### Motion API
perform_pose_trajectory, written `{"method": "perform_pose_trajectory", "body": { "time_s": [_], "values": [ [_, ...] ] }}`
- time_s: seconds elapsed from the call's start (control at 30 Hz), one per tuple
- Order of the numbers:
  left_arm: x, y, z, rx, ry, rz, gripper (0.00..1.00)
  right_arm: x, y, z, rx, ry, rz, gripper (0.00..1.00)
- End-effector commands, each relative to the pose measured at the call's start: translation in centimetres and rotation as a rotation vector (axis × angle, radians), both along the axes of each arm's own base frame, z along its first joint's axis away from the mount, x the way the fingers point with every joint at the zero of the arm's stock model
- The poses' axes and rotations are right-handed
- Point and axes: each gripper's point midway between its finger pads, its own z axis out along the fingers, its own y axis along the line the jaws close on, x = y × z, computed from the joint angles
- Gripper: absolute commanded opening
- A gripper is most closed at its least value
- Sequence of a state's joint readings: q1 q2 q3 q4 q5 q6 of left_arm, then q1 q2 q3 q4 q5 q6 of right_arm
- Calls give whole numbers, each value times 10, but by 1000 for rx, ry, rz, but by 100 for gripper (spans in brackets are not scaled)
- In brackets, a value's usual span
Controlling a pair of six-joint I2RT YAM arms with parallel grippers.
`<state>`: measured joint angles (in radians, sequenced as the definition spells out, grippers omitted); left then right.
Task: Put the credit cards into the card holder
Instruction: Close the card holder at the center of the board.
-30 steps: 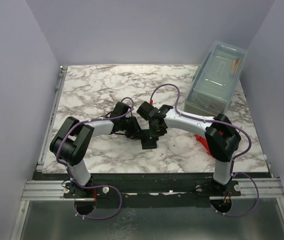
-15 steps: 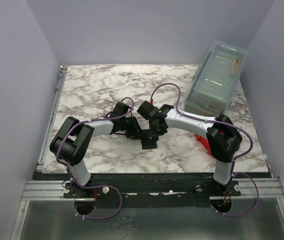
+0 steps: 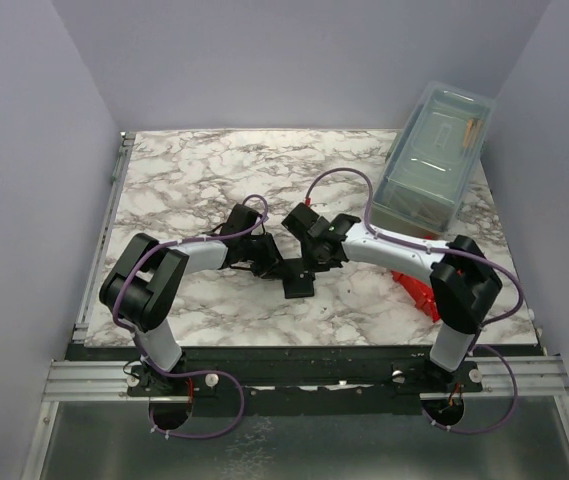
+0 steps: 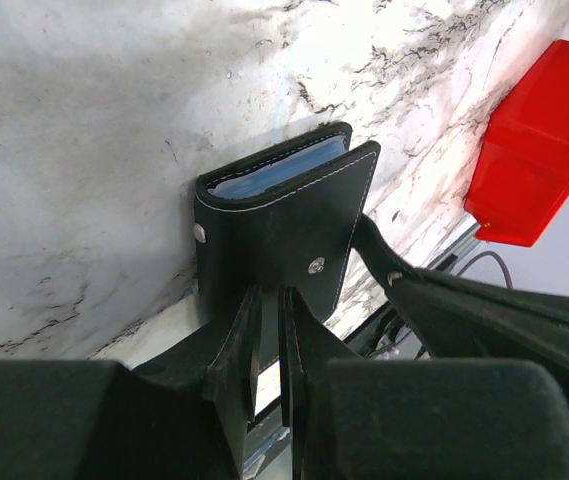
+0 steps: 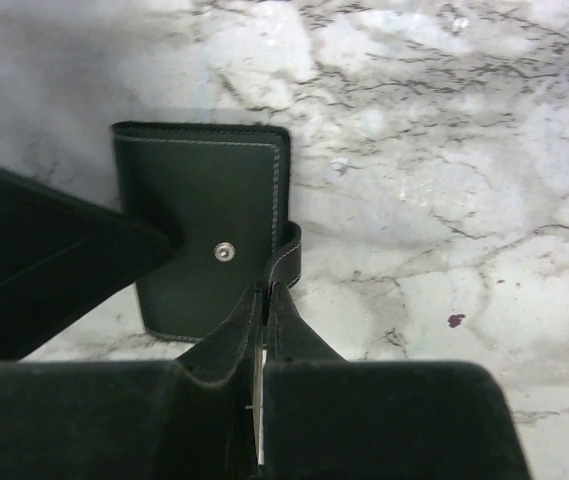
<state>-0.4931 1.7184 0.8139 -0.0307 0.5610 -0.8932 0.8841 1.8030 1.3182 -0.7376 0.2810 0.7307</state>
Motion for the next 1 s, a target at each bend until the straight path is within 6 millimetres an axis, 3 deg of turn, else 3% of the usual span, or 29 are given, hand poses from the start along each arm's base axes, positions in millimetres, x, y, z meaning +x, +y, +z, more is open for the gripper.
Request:
{"method": "perform_pose_trajectory", "body": {
  "time_s": [0.0, 0.33, 0.7, 0.97],
  "values": [
    [-10, 4, -10, 29, 22, -9, 19, 3, 32, 24, 231, -61, 79, 0],
    [-11, 3, -8, 24, 21, -12, 19, 3, 41, 0, 289, 3, 119, 0],
    [-11, 2, -9, 23, 21, -14, 19, 4, 13, -25, 124, 52, 43, 0],
    [-11, 3, -9, 25, 22, -12, 19, 2, -3, -25, 55, 60, -1, 0]
  ]
}}
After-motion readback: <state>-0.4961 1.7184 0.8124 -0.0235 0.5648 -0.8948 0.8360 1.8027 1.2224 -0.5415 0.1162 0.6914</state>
